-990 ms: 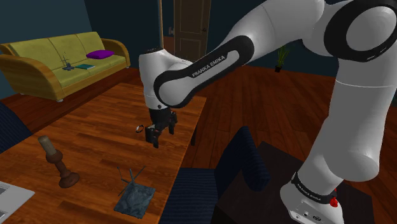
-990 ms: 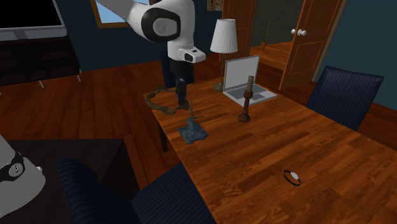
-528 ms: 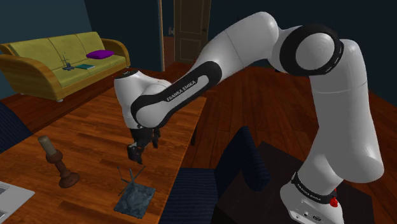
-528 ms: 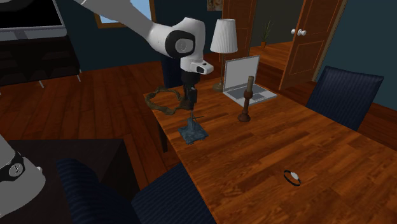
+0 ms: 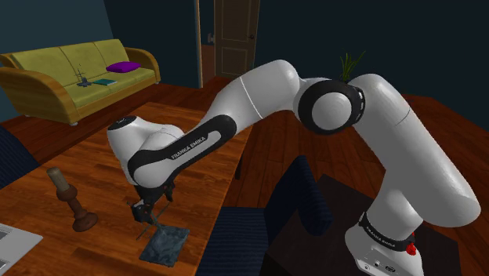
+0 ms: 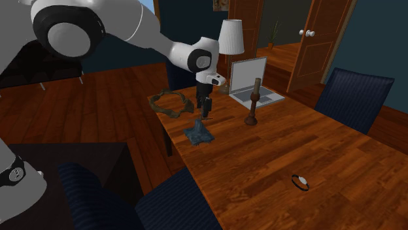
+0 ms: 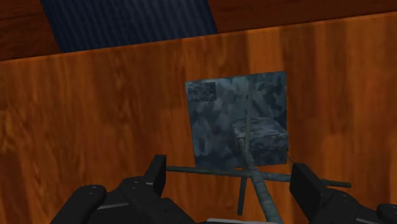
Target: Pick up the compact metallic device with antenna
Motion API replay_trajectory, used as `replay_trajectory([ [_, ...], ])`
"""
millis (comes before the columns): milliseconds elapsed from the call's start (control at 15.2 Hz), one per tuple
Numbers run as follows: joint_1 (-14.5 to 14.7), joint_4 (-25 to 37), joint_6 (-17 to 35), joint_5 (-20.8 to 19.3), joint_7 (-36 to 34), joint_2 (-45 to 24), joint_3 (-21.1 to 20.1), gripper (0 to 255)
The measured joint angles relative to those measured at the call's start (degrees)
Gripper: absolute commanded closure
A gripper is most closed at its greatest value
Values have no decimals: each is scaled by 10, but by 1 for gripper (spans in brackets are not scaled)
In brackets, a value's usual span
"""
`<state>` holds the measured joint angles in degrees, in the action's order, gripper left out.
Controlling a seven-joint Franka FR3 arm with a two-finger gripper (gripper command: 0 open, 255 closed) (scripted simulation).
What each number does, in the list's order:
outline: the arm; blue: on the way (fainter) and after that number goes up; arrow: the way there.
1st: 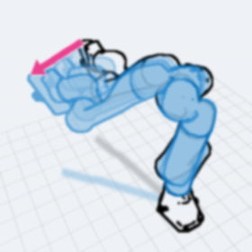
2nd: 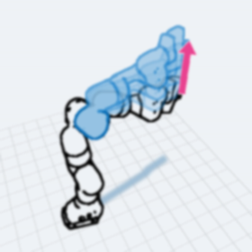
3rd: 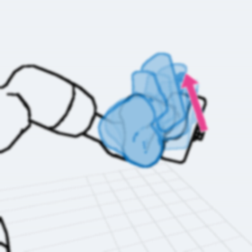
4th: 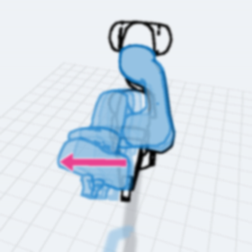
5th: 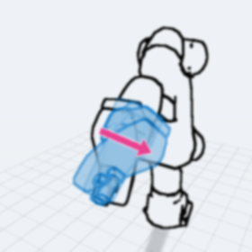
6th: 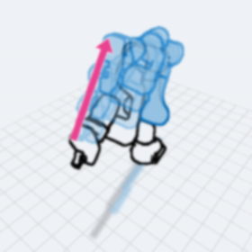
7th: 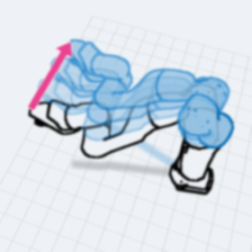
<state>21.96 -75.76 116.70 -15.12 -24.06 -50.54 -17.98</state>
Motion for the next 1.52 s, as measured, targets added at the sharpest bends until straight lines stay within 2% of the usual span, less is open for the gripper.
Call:
replay_trajectory([
  [198,23,86,-23,-8,6,-55,6,0],
  [660,33,132,-8,-15,10,-80,17,0],
  [726,34,123,-2,-14,7,-76,18,255],
  [792,36,121,0,-15,5,-74,18,255],
  [990,28,54,35,-17,-5,-39,17,255],
  [1122,36,82,17,-23,-8,-53,19,255],
  [1320,41,75,24,-43,-14,-51,18,255],
  [1386,36,83,14,-42,-9,-56,13,255],
  [1452,35,119,-8,-31,1,-74,10,255],
  [1518,31,122,-8,-27,2,-76,8,255],
])
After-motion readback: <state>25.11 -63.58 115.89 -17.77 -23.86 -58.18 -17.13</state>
